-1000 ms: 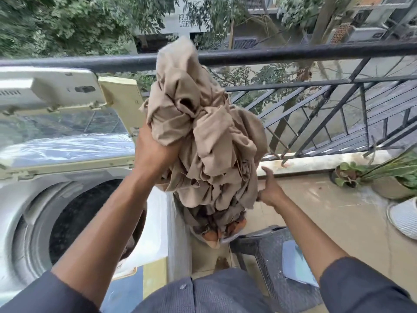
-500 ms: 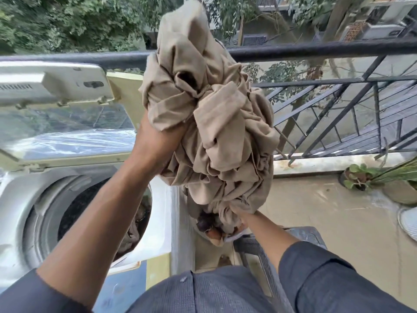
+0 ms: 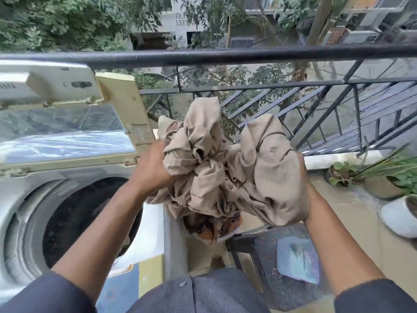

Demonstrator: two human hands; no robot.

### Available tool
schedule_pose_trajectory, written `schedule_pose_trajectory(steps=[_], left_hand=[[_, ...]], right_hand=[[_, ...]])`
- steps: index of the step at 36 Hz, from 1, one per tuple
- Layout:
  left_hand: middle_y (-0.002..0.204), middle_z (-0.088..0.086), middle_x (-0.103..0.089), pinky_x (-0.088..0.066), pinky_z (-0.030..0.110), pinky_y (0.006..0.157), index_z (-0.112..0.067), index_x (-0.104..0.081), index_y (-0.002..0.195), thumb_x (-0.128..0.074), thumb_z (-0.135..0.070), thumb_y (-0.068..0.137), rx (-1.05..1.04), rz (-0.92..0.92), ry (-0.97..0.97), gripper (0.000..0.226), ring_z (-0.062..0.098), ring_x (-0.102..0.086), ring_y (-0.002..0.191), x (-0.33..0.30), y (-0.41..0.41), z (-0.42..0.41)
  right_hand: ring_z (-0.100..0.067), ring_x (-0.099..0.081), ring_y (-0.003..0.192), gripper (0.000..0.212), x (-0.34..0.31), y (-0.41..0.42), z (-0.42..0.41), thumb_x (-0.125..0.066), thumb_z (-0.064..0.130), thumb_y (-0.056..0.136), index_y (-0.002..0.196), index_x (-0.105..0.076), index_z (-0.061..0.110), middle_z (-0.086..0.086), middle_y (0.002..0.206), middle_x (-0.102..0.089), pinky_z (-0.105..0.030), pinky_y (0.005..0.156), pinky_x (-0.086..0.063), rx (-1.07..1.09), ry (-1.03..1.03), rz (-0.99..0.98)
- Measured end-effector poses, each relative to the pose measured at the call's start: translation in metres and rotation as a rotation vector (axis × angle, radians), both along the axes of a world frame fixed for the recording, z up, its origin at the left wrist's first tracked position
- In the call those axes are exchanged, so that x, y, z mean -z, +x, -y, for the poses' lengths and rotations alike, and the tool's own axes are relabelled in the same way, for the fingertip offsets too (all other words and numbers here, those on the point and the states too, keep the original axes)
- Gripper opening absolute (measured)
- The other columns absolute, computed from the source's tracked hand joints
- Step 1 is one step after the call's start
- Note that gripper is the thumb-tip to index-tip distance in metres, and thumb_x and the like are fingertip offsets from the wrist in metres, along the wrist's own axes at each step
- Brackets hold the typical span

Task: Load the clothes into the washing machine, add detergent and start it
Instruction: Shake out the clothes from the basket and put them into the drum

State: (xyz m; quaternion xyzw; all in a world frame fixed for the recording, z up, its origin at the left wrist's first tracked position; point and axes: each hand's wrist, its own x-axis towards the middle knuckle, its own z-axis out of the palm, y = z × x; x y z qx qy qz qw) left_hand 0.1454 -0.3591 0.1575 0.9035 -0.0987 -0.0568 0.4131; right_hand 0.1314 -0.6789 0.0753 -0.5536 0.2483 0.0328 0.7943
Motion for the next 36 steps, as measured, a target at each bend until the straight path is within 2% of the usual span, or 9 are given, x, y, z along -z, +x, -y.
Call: schedule_pose_trajectory(steps=[3, 6, 8, 13, 16, 19, 25, 31, 36], left_hand=[[0.107, 0.001, -0.069, -0.051, 0.037, 0.083, -0.021, -0.07, 0.122, -0.058, -0.07, 0.062, 0.029, 0.016, 0.032, 0.079, 0.022, -0.064, 0.098, 0.009, -0.001, 0.002], [0.113, 0.006, -0.07, -0.057, 0.047, 0.09, -0.026, -0.067, 0.117, -0.058, -0.073, 0.059, -0.003, -0.028, 0.043, 0.075, 0.031, -0.068, 0.103, 0.017, 0.0, 0.007], [0.116, 0.009, -0.072, -0.058, 0.051, 0.092, -0.025, -0.066, 0.119, -0.059, -0.075, 0.059, -0.048, -0.023, 0.062, 0.078, 0.031, -0.069, 0.104, 0.02, 0.0, 0.009], [0.126, -0.003, -0.07, -0.055, 0.04, 0.097, -0.032, -0.057, 0.136, -0.072, -0.08, 0.06, 0.032, -0.039, 0.035, 0.091, 0.021, -0.068, 0.113, 0.026, 0.008, 0.001], [0.114, -0.016, -0.075, -0.057, 0.027, 0.096, -0.027, -0.068, 0.122, -0.083, -0.087, 0.053, 0.204, -0.256, -0.129, 0.092, 0.002, -0.071, 0.106, 0.024, 0.013, -0.014], [0.122, -0.008, -0.075, -0.055, 0.026, 0.101, -0.018, -0.063, 0.134, -0.087, -0.087, 0.035, 0.177, -0.387, -0.356, 0.123, 0.006, -0.07, 0.116, 0.022, 0.007, -0.017], [0.13, -0.002, -0.074, -0.051, 0.043, 0.111, -0.021, -0.062, 0.138, -0.094, -0.072, 0.051, 0.072, -0.349, -0.546, 0.106, 0.019, -0.068, 0.126, 0.023, 0.001, 0.001], [0.115, -0.002, -0.079, -0.059, 0.038, 0.102, -0.015, -0.075, 0.117, -0.094, -0.059, 0.063, 0.007, -0.146, -0.422, 0.072, 0.011, -0.074, 0.111, 0.025, 0.005, 0.014], [0.117, -0.007, -0.077, -0.058, 0.042, 0.103, -0.022, -0.065, 0.13, -0.093, -0.066, 0.051, -0.246, -0.025, -0.402, 0.095, 0.011, -0.073, 0.112, 0.05, 0.006, 0.017]], right_hand=[[0.003, -0.065, 0.059, 0.031, -0.046, 0.014, -0.013, -0.041, 0.005, 0.104, 0.08, -0.059, 0.014, 0.015, 0.058, -0.068, -0.018, 0.068, -0.048, 0.075, -0.148, 0.1], [0.015, -0.061, 0.068, 0.016, -0.069, 0.005, -0.041, -0.052, 0.003, 0.096, 0.092, -0.062, 0.014, 0.012, 0.083, -0.07, -0.009, 0.07, -0.047, -0.022, -0.503, 0.27], [0.012, -0.062, 0.079, 0.025, -0.073, 0.0, -0.061, -0.06, -0.006, 0.093, 0.11, -0.057, 0.012, 0.009, 0.103, -0.064, -0.01, 0.073, -0.049, -0.126, -0.615, 0.321], [-0.005, -0.065, 0.101, 0.04, -0.069, -0.014, -0.103, -0.067, 0.018, 0.088, 0.12, -0.048, 0.029, 0.012, 0.113, -0.062, -0.033, 0.087, -0.057, -0.241, -0.599, 0.29], [-0.018, -0.064, 0.115, 0.047, -0.062, -0.018, -0.112, -0.055, 0.02, 0.083, 0.125, -0.053, 0.041, 0.005, 0.123, -0.065, -0.054, 0.102, -0.051, -0.308, -0.629, 0.237], [-0.016, -0.051, 0.137, 0.057, -0.061, -0.022, -0.122, -0.054, 0.013, 0.093, 0.144, -0.049, 0.037, 0.012, 0.143, -0.057, -0.049, 0.119, -0.04, -0.367, -0.633, 0.258], [0.006, -0.039, 0.137, 0.049, -0.072, -0.027, -0.134, -0.056, 0.022, 0.106, 0.153, -0.048, 0.031, 0.015, 0.151, -0.051, -0.013, 0.113, -0.03, -0.495, -0.727, 0.315], [-0.007, -0.049, 0.141, 0.062, -0.074, -0.019, -0.121, -0.054, 0.027, 0.088, 0.149, -0.053, 0.033, 0.014, 0.147, -0.059, -0.04, 0.121, -0.038, -0.597, -0.739, 0.321], [-0.008, -0.038, 0.149, 0.084, -0.069, -0.01, -0.111, -0.048, 0.007, 0.07, 0.154, -0.048, 0.016, 0.011, 0.153, -0.047, -0.04, 0.128, -0.026, -0.642, -0.644, 0.325]])
